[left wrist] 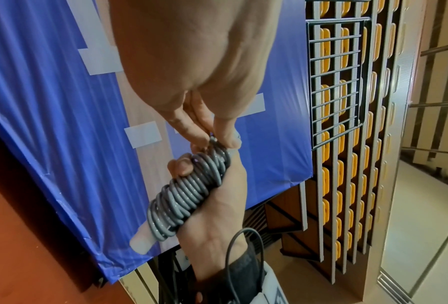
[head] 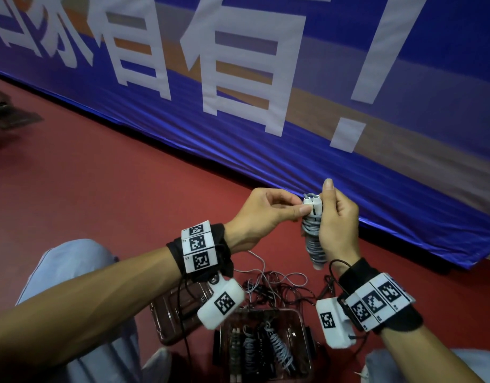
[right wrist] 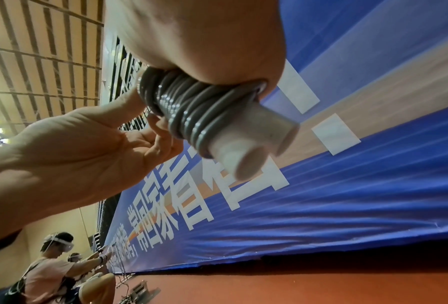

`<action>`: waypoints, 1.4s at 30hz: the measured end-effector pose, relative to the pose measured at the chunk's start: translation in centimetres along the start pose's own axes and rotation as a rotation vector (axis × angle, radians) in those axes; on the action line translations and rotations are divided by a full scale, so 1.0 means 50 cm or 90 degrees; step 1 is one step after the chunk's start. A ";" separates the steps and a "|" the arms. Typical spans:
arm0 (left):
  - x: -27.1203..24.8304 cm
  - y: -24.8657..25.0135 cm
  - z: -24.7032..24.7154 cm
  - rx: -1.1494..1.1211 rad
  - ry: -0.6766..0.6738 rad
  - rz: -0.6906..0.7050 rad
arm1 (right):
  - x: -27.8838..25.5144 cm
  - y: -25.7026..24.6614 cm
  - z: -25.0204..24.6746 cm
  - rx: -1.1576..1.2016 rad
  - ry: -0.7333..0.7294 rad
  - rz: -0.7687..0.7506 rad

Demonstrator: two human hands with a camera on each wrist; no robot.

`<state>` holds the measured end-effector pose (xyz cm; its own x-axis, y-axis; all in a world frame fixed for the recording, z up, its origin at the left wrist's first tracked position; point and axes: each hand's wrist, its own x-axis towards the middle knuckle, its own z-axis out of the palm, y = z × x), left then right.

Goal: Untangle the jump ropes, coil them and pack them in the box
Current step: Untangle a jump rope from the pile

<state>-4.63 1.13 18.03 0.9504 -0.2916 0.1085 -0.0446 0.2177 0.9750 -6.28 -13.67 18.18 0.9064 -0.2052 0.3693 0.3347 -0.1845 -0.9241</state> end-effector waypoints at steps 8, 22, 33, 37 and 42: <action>0.017 0.028 -0.023 -0.031 -0.194 -0.072 | 0.014 0.002 -0.010 0.327 -0.158 0.323; 0.015 -0.004 -0.020 0.098 -0.150 -0.135 | 0.025 0.043 -0.019 -0.097 -0.096 0.157; 0.041 0.016 -0.036 0.053 -0.100 -0.163 | 0.000 0.048 0.013 0.193 -0.337 0.306; 0.057 0.020 -0.055 0.114 -0.022 -0.179 | -0.004 0.041 0.009 0.111 -0.323 0.248; 0.057 0.020 -0.057 0.231 0.005 -0.206 | -0.016 0.039 0.003 -0.138 -0.291 0.029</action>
<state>-1.08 3.18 18.74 0.9354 -0.2837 -0.2110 0.1499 -0.2224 0.9634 -6.30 -13.70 16.09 0.9554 0.2145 0.2029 0.2743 -0.3908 -0.8787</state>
